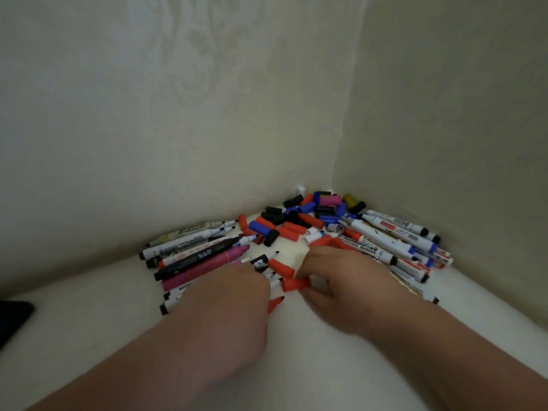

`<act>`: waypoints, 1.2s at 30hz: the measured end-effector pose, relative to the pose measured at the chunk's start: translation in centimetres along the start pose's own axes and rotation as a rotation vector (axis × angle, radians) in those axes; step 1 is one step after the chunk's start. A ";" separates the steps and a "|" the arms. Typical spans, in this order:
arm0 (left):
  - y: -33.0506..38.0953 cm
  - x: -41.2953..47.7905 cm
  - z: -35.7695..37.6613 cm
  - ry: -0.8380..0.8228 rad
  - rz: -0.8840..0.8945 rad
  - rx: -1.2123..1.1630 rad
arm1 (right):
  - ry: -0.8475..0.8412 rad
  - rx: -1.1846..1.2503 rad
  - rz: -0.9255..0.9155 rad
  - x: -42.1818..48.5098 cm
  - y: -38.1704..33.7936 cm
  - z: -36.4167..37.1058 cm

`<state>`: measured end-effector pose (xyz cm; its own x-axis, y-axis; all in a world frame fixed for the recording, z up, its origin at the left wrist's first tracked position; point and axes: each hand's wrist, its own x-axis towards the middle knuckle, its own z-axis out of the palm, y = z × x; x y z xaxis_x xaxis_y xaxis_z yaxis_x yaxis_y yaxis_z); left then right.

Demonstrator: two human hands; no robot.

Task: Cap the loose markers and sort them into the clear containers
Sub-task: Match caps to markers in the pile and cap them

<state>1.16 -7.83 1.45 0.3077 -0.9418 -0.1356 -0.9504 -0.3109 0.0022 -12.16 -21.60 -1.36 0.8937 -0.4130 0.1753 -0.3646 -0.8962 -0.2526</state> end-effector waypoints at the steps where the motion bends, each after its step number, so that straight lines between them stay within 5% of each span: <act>1: 0.0 0.4 -0.6 -0.059 -0.011 -0.019 | 0.017 0.002 0.000 0.1 0.0 0.2; 5: -2.5 1.9 -2.6 -0.175 0.053 -0.276 | 0.060 0.025 -0.011 0.2 0.7 1.0; 10: -3.8 2.3 -2.4 0.017 0.078 -1.759 | 0.211 0.245 -0.004 -0.5 1.5 0.6; 13: -2.2 2.5 -0.8 0.197 0.088 -2.127 | 0.373 0.502 0.128 -0.9 1.1 0.2; 18: 0.0 2.1 2.0 0.140 0.096 -1.900 | 0.421 1.087 0.416 -0.2 1.4 -1.0; 24: 1.0 2.2 4.3 0.182 0.236 -1.296 | 0.342 1.473 0.346 -0.2 2.4 -1.9; 36: 0.9 2.5 3.7 0.254 0.162 -1.227 | 0.233 1.252 0.220 -0.9 2.5 -1.6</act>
<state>0.94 -9.97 -2.55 0.3210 -0.9358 0.1458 -0.3540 0.0243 0.9349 -14.34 -23.74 -0.65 0.7340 -0.6633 0.1456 0.1080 -0.0978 -0.9893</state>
